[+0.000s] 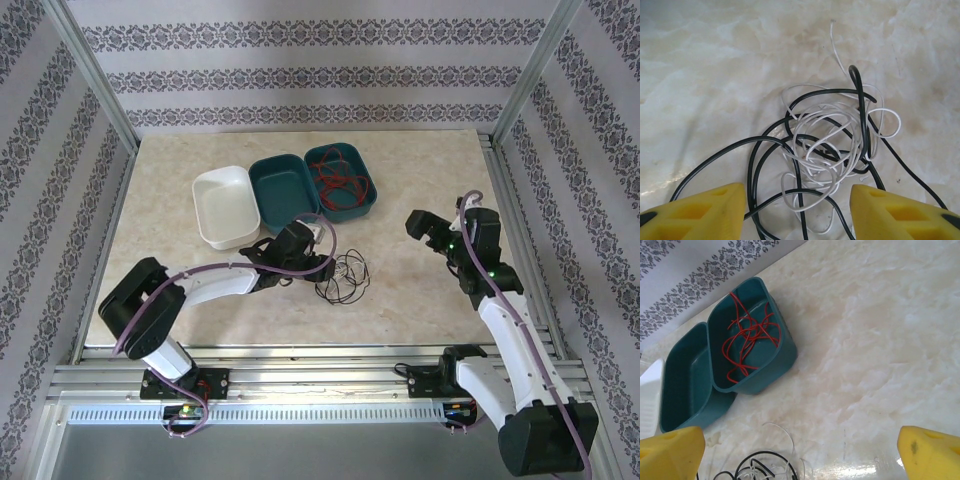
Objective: Untangle the cables
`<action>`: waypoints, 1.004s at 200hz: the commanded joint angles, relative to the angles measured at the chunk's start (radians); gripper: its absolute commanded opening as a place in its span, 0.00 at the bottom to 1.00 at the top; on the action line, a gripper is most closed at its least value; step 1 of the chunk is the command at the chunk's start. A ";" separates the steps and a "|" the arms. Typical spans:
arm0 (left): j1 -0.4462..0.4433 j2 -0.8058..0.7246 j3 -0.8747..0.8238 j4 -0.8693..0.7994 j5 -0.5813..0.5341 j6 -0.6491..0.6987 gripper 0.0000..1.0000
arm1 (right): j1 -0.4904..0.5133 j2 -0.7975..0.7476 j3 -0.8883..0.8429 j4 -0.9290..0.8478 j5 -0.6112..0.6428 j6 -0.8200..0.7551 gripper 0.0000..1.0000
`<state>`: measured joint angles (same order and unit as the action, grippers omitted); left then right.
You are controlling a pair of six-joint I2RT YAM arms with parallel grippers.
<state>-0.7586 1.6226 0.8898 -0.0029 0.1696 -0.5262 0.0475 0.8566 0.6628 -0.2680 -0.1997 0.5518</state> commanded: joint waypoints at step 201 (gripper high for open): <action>-0.025 -0.048 0.104 -0.050 0.034 -0.002 0.00 | 0.436 0.155 -0.020 -0.095 0.237 0.014 0.98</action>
<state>-0.7731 1.6070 0.9600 -0.0311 0.1989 -0.5236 0.4248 0.9760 0.6510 -0.3656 -0.0452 0.5526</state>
